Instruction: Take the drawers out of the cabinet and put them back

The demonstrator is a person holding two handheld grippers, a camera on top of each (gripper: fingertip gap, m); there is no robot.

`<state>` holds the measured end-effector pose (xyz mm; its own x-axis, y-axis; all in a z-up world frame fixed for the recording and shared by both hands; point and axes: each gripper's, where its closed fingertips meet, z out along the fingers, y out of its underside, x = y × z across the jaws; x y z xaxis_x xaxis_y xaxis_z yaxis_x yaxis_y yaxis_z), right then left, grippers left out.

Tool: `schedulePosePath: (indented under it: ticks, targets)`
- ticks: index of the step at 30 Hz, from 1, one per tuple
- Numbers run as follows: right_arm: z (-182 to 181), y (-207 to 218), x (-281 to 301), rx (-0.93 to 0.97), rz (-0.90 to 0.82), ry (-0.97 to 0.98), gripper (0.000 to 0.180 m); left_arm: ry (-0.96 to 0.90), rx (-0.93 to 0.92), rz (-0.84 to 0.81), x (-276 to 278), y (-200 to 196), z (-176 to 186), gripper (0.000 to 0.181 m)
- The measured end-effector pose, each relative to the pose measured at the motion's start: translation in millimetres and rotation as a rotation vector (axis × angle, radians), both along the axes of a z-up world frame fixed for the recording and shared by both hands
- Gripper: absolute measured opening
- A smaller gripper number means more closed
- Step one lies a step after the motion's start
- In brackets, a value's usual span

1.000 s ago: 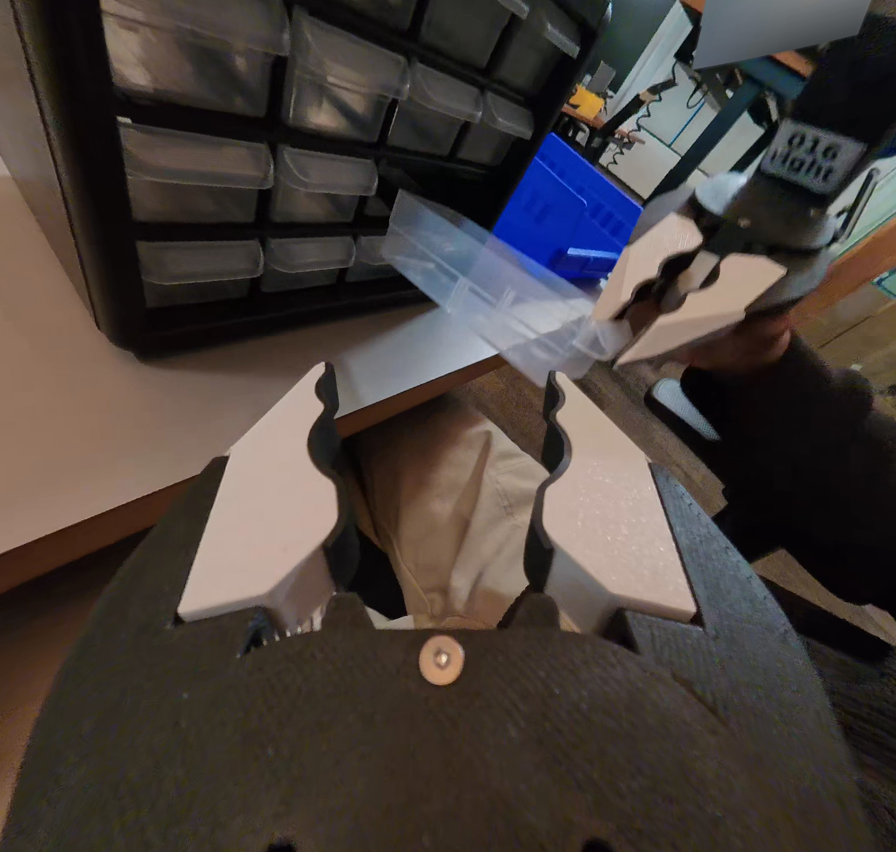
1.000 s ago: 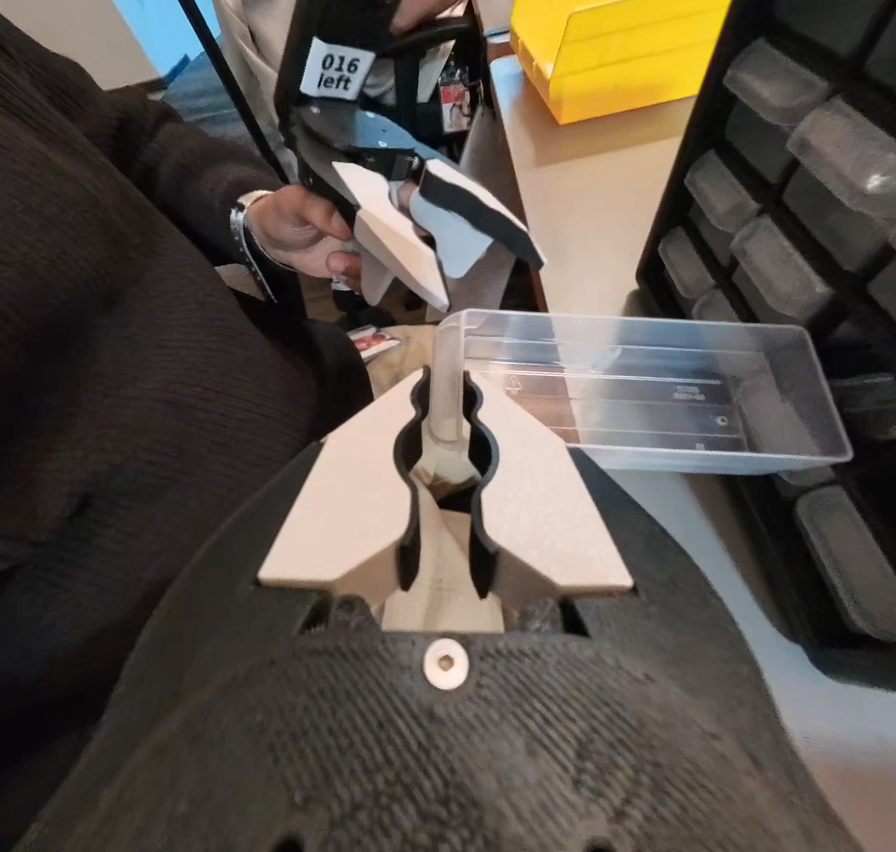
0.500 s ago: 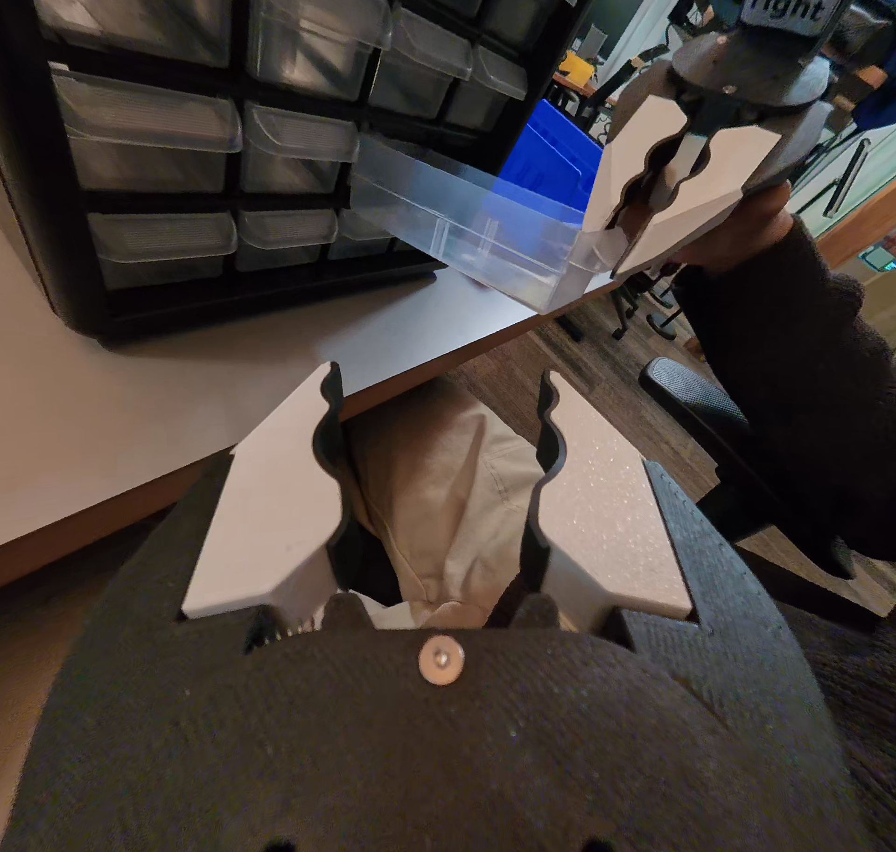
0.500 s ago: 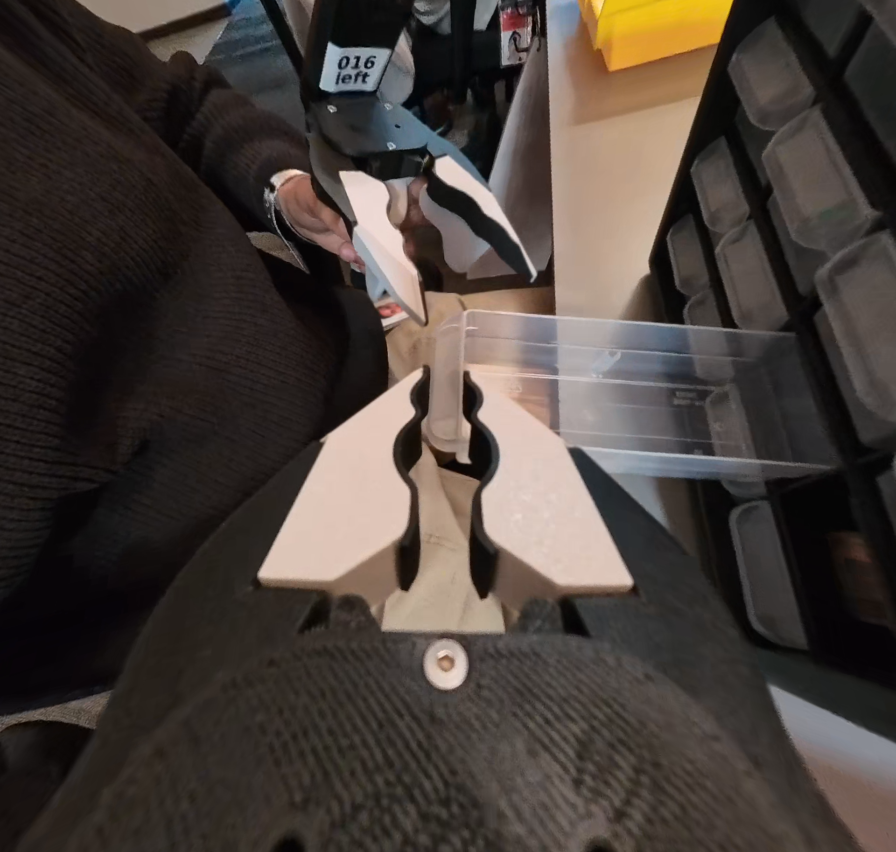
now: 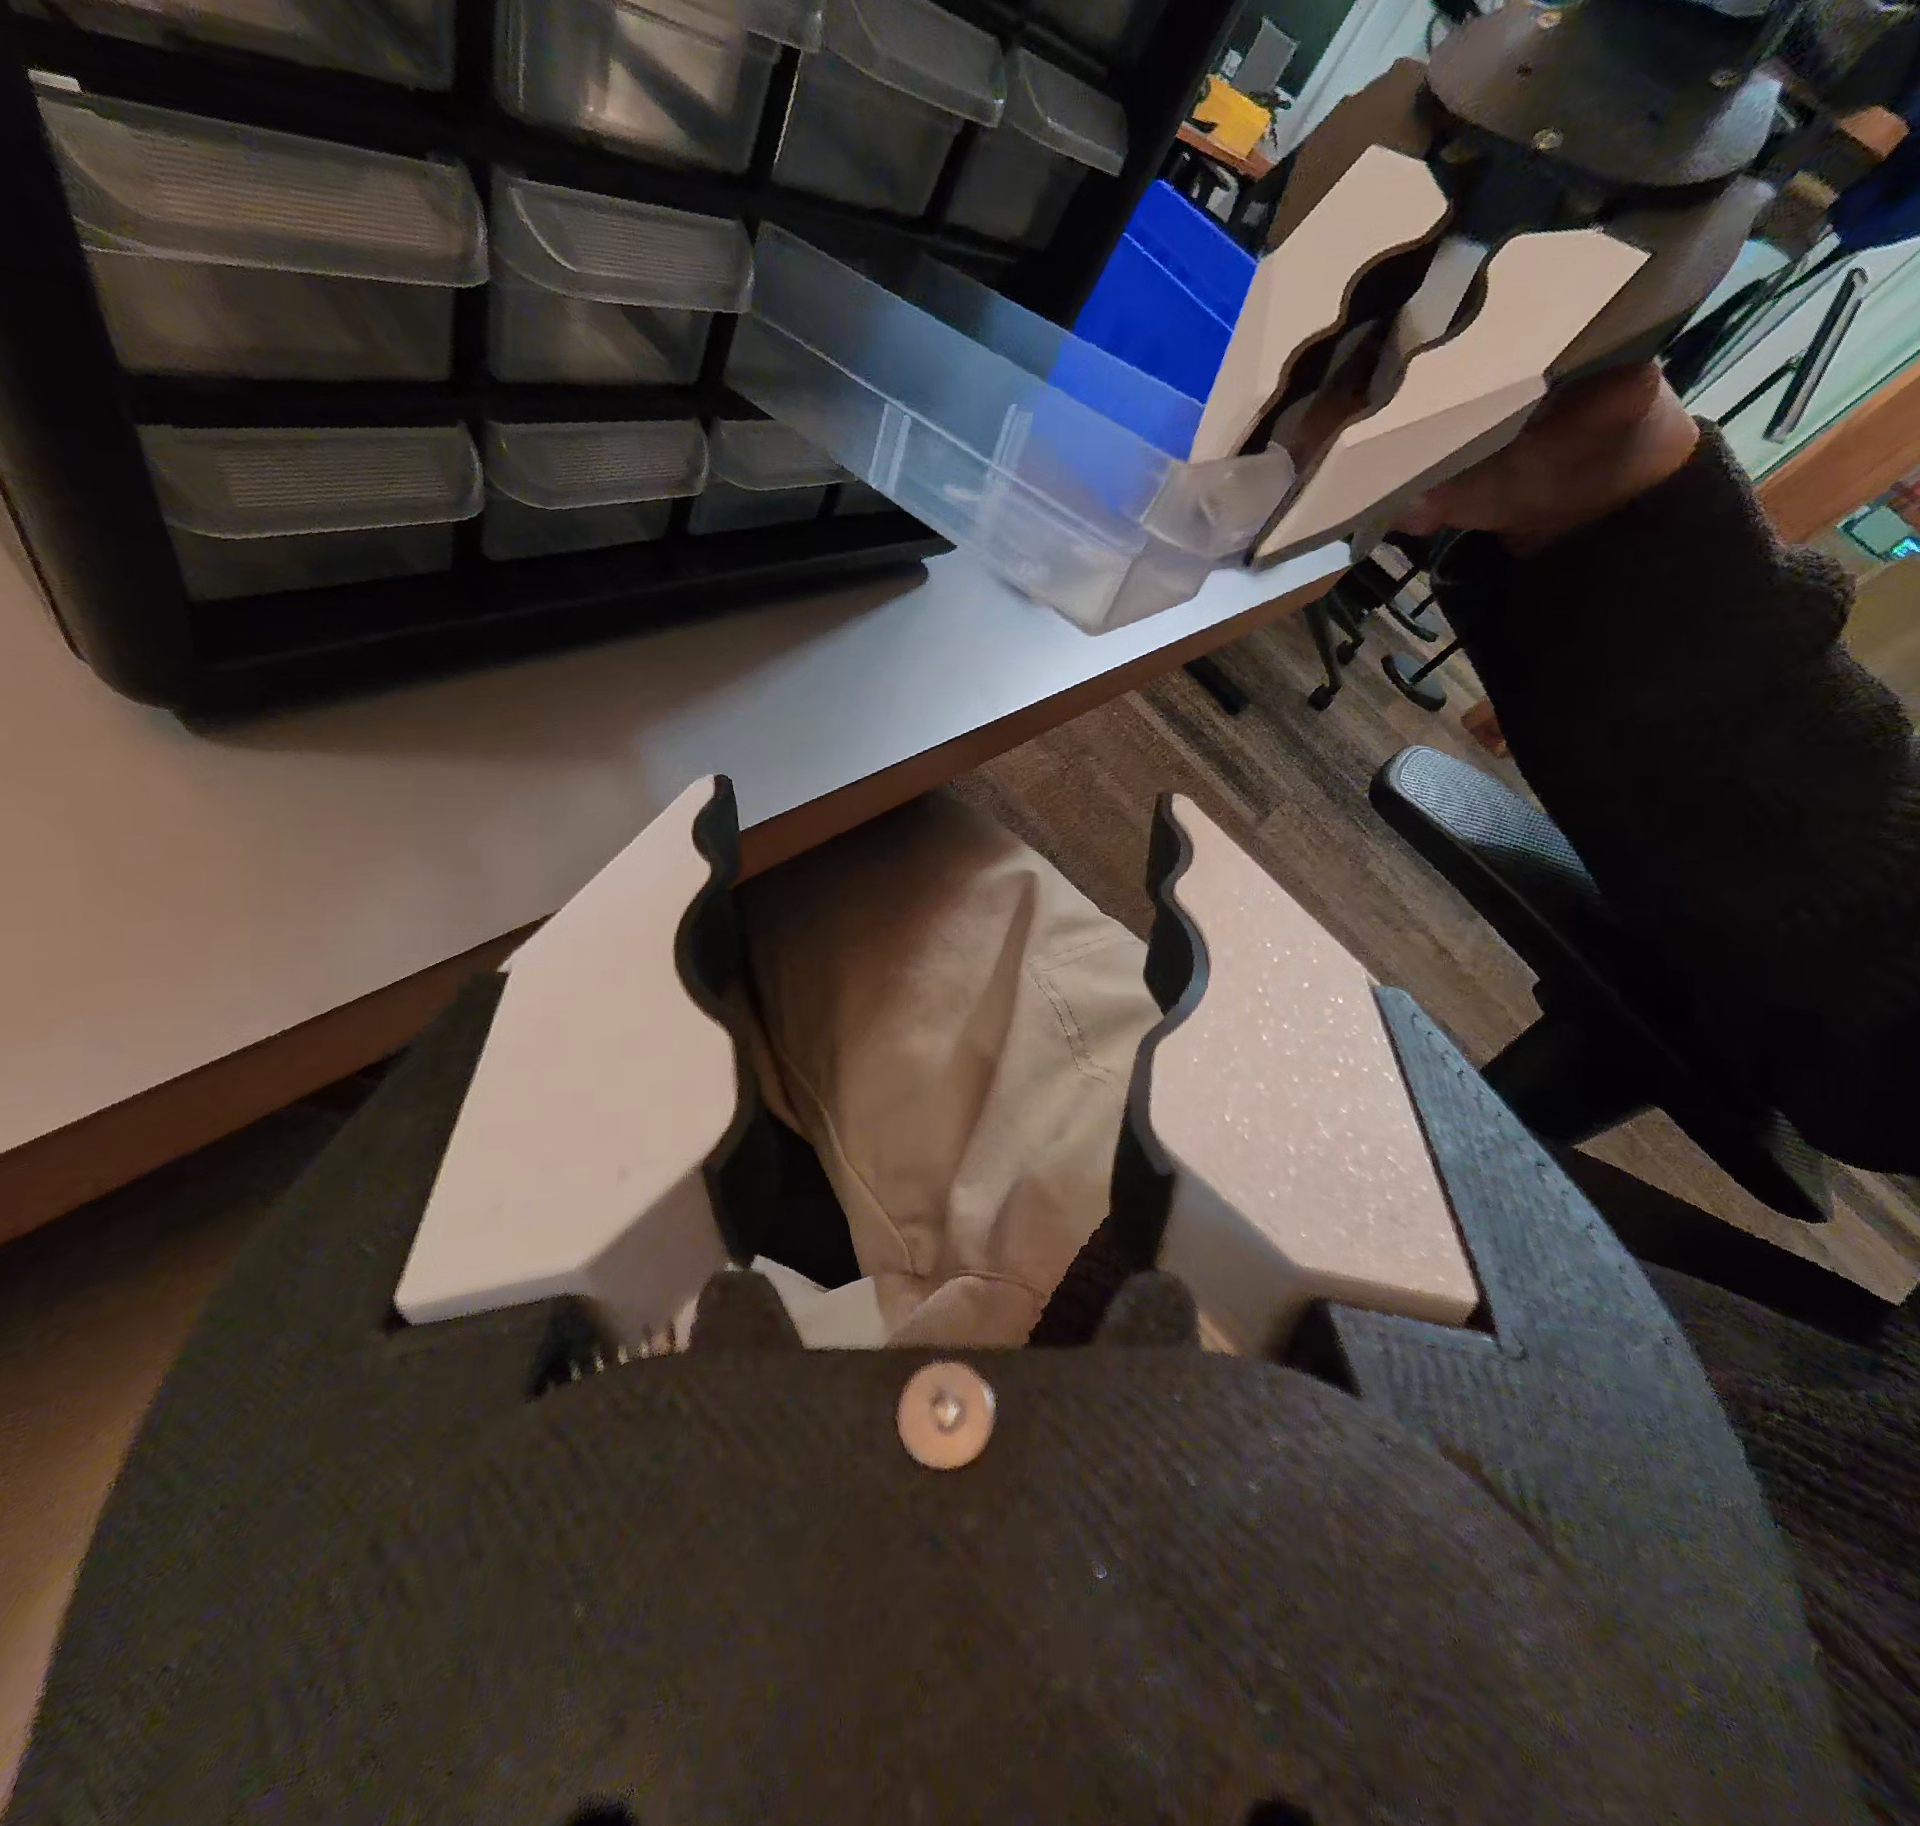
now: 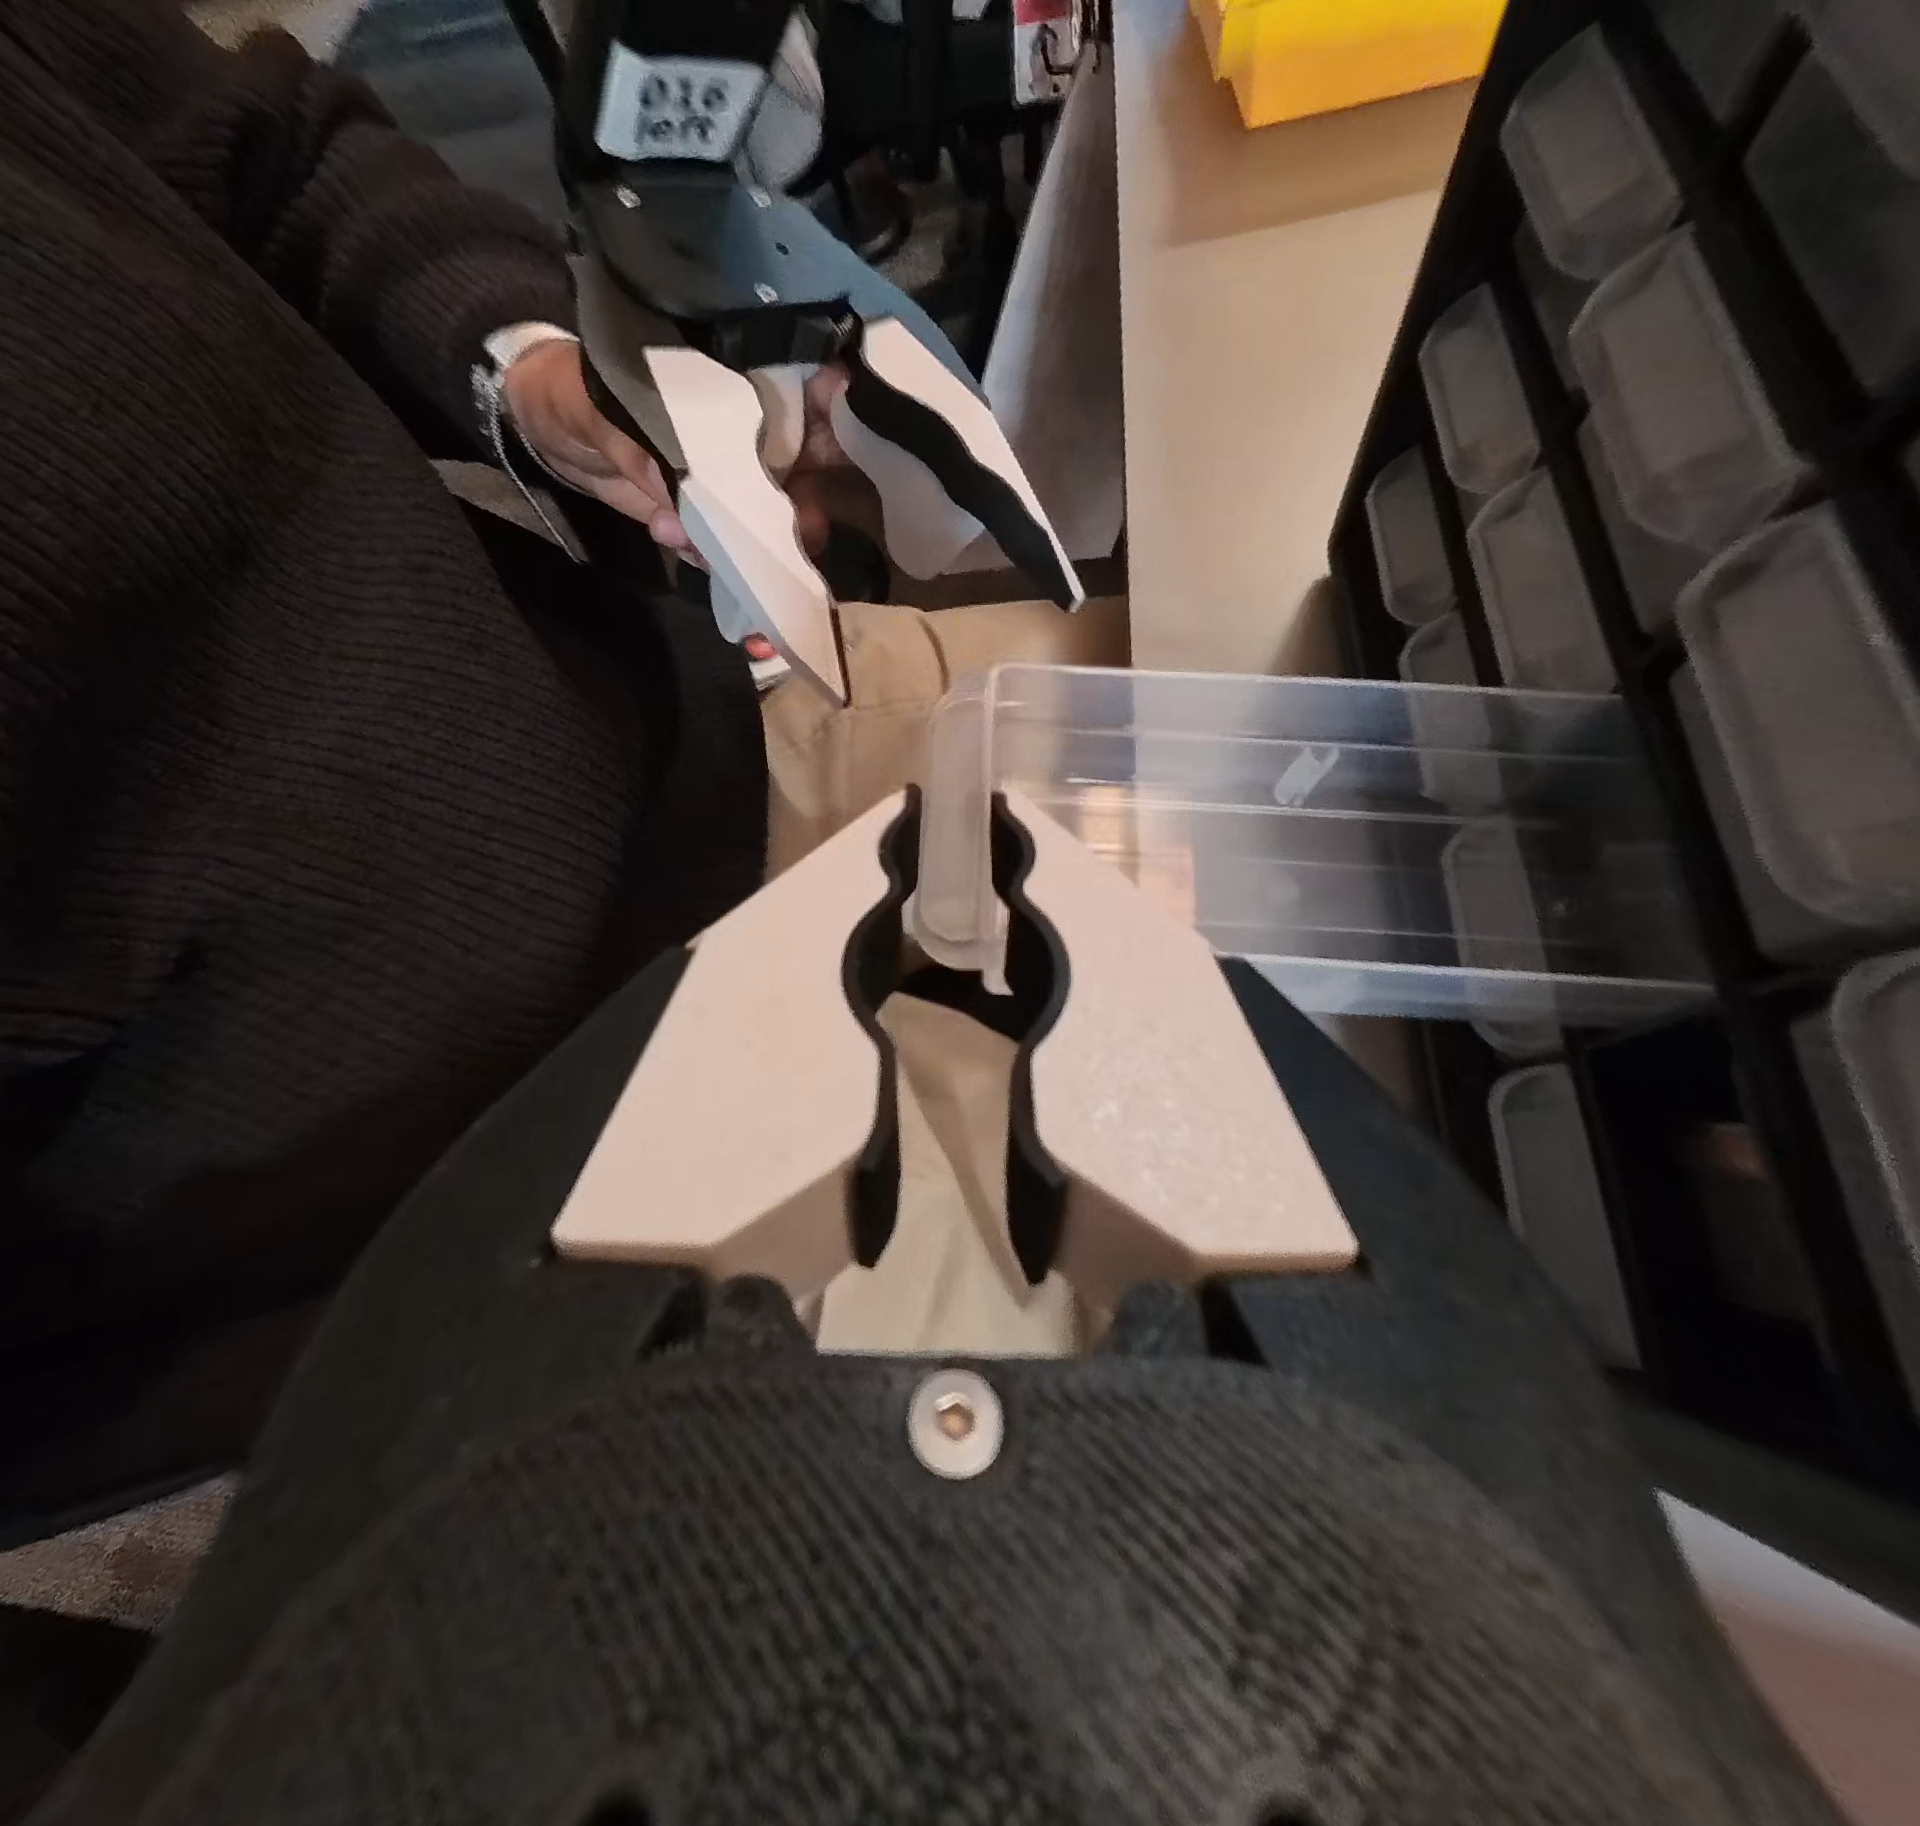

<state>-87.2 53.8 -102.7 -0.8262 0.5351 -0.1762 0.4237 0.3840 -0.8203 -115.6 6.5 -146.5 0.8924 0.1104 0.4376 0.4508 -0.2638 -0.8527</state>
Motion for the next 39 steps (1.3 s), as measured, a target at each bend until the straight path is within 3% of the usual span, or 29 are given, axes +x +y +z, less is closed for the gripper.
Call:
schedulePosePath:
  ticks: [5,13,16,21,26,30,35,39]
  targets:
    - [-30.9,22.6,-20.7,0.225,-0.136,0.062,0.014,0.004,-0.011,-0.004,1.4,0.4,-2.5,0.077]
    - [-27.2,28.9,-29.8,0.271,-0.237,0.193,0.067,-0.006,-0.012,-0.001,0.6,-0.3,-3.7,0.077]
    - [-14.0,14.0,-17.7,0.190,-0.197,0.257,0.059,-0.009,-0.013,-0.002,0.7,-0.2,-4.2,0.076]
    - [-30.6,-10.5,5.6,0.146,-0.044,0.187,0.018,-0.020,-0.014,-0.008,1.8,0.3,-4.9,0.076]
    - [-56.1,7.2,-14.5,0.281,-0.149,0.179,0.003,-0.017,-0.016,-0.009,2.5,0.1,-5.2,0.076]
    - [-52.1,19.3,-36.3,0.298,-0.282,0.241,0.017,-0.026,-0.023,-0.013,3.1,0.4,-7.0,0.076]
    - [-49.8,35.2,-62.4,0.322,-0.426,0.338,0.063,-0.033,-0.026,-0.020,5.1,1.3,-8.4,0.076]
    - [-53.4,42.5,-77.2,0.362,-0.505,0.385,0.079,-0.031,-0.030,-0.023,6.3,2.1,-9.5,0.077]
